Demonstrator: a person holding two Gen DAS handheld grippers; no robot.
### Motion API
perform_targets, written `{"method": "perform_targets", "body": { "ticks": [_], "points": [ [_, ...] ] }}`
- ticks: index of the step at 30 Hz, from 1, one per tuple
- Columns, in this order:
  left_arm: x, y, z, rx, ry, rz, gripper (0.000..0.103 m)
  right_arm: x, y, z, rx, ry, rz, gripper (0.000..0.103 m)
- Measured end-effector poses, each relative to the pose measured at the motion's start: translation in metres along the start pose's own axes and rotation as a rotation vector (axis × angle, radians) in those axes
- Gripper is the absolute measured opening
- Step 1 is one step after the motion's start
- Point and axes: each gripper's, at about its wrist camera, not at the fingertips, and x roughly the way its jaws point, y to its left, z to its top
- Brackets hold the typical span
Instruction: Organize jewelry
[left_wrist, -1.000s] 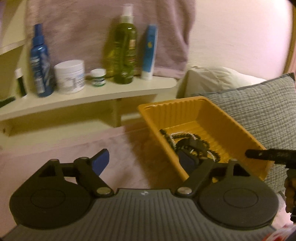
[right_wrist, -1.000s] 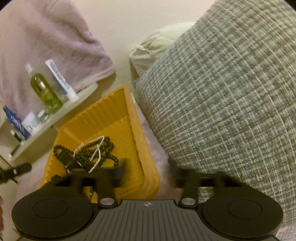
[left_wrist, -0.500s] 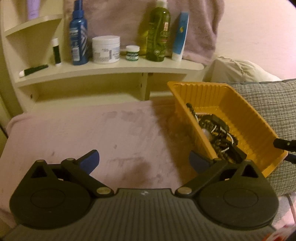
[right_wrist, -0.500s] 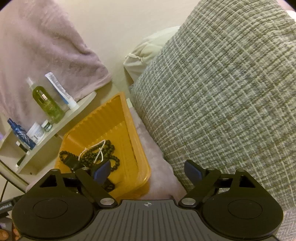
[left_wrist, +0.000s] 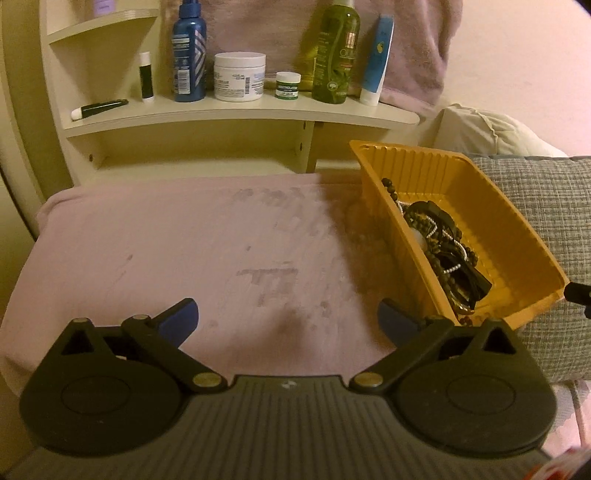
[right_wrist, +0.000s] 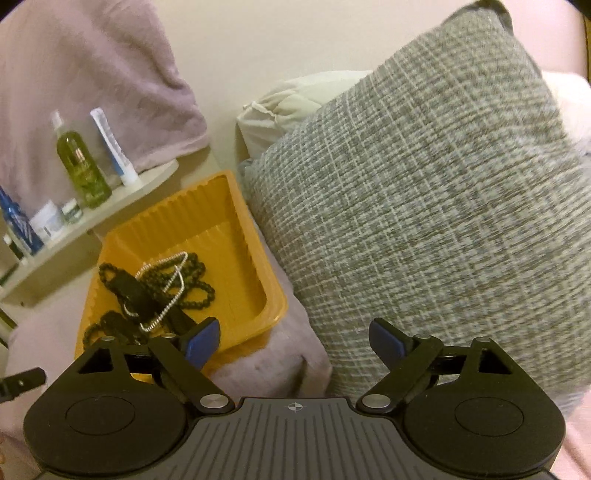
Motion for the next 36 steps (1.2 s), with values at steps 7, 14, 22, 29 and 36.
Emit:
{"method": "perform_targets", "body": {
  "ticks": [7, 14, 22, 29, 36],
  "points": [
    [-0.025, 0.001, -0.007, -0.01, -0.009, -0.006, 0.102, -0.02, 0.024, -0.013, -0.09, 0.028, 0.03, 0.087],
    [-0.054, 0.003, -0.016, 0.003, -0.031, -0.013, 0.101, -0.035, 0.06, -0.032, -0.195, 0.063, 0.103, 0.087],
    [-0.082, 0.001, -0.027, 0.052, -0.036, -0.031, 0.097, -0.04, 0.085, -0.043, -0.222, 0.104, 0.162, 0.087],
    [-0.092, 0.006, -0.037, 0.044, -0.019, -0.03, 0.097, -0.045, 0.106, -0.051, -0.273, 0.129, 0.188, 0.087],
    [-0.105, 0.016, -0.047, 0.012, -0.008, -0.013, 0.097, -0.045, 0.13, -0.06, -0.343, 0.15, 0.2, 0.087]
  ]
}}
